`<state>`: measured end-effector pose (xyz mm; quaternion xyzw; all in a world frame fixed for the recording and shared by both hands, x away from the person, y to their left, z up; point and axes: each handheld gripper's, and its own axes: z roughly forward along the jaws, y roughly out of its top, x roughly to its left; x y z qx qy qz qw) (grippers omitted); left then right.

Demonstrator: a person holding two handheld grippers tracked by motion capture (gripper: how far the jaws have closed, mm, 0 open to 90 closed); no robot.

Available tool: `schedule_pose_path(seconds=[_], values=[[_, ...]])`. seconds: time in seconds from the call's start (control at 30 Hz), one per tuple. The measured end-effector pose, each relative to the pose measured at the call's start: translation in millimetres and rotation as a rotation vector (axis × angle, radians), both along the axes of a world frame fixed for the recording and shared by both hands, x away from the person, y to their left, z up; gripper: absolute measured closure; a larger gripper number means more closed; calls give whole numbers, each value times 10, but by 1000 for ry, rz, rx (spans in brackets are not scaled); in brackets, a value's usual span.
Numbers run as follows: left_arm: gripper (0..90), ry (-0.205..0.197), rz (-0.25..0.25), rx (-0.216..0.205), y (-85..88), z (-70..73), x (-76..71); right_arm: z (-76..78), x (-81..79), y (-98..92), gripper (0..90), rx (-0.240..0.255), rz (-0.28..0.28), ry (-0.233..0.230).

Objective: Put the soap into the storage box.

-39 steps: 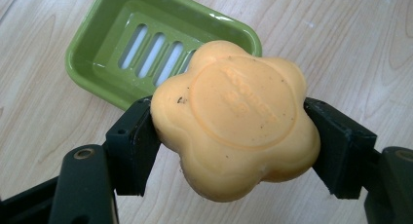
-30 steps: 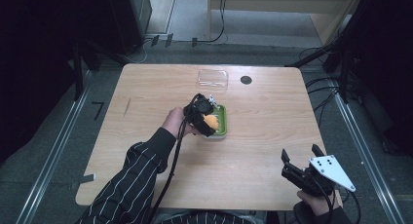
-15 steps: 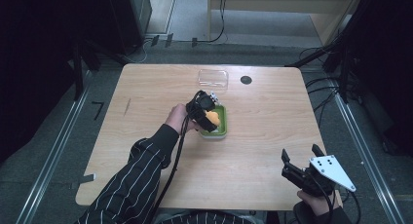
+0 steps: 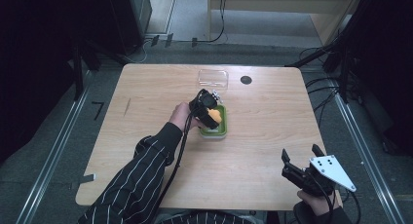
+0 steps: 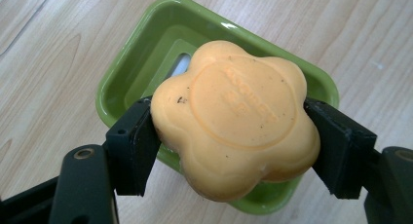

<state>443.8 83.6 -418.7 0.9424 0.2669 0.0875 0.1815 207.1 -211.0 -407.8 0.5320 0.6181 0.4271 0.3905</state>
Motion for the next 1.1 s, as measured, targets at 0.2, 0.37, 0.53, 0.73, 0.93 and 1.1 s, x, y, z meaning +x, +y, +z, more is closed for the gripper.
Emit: schedule_pose_path(seconds=[0.2,0.37,0.53,0.73,0.93,1.1], values=[[278,3,-5,29,-48,-96,55,0,0,-1,137,1,0,0],[277,-7,-16,23,-76,-147,78,-1,-2,-3,137,3,0,-1],[277,-9,-29,34,-90,-195,109,-1,-3,-7,137,4,2,-1],[277,-9,-34,31,-90,-246,135,-1,-4,-7,137,3,0,-1],[277,-6,-42,35,-69,-284,148,1,-7,-4,137,2,-1,0],[276,1,-47,38,-57,-292,153,0,-7,-6,137,1,-1,-1]])
